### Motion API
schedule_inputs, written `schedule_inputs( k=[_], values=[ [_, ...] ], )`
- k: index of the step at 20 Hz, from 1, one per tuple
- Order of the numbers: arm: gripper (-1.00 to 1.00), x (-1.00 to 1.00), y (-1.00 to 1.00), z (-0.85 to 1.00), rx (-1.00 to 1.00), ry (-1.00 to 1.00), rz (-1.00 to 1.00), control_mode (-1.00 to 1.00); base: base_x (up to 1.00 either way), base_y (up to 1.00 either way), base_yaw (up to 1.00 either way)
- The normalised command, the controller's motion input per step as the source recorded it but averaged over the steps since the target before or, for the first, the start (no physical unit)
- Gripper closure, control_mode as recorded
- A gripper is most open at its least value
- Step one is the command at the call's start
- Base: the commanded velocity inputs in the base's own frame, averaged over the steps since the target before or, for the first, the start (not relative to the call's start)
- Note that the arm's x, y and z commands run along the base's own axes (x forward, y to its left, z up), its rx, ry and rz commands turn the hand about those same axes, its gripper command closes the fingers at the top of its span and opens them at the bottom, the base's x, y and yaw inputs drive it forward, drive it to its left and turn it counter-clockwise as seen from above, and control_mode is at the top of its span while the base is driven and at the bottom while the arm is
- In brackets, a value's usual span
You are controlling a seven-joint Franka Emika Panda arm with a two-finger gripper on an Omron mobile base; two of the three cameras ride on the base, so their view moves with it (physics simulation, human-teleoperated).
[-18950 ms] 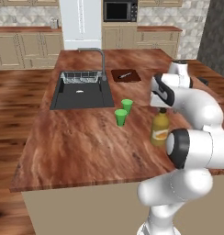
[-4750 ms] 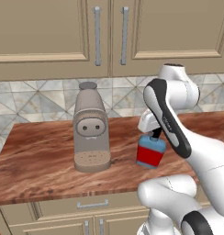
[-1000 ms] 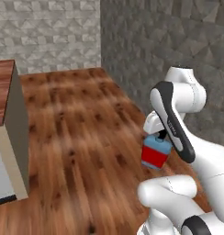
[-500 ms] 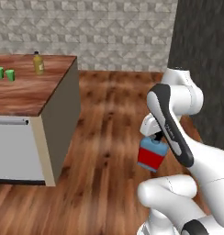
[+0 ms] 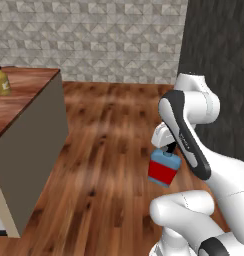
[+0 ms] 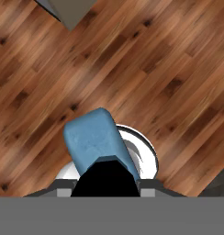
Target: Place the drinks on the dining counter in a tight cluster.
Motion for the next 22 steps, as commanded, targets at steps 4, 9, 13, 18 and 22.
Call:
schedule_inputs(
  k=[4, 9, 13, 18, 22],
  values=[
    [1.00, 0.00, 0.00, 0.00, 0.00, 0.00, 0.00, 1.00, 1.00, -0.97, 0.36],
    [1.00, 0.00, 0.00, 0.00, 0.00, 0.00, 0.00, 1.00, 1.00, -0.45, 0.69],
    [1.00, 0.00, 0.00, 0.00, 0.00, 0.00, 0.00, 1.00, 0.98, -0.37, 0.76],
    [1.00, 0.00, 0.00, 0.00, 0.00, 0.00, 0.00, 1.00, 0.90, -0.70, 0.66],
    [1.00, 0.00, 0.00, 0.00, 0.00, 0.00, 0.00, 1.00, 0.62, -0.97, 0.54]
  ],
)
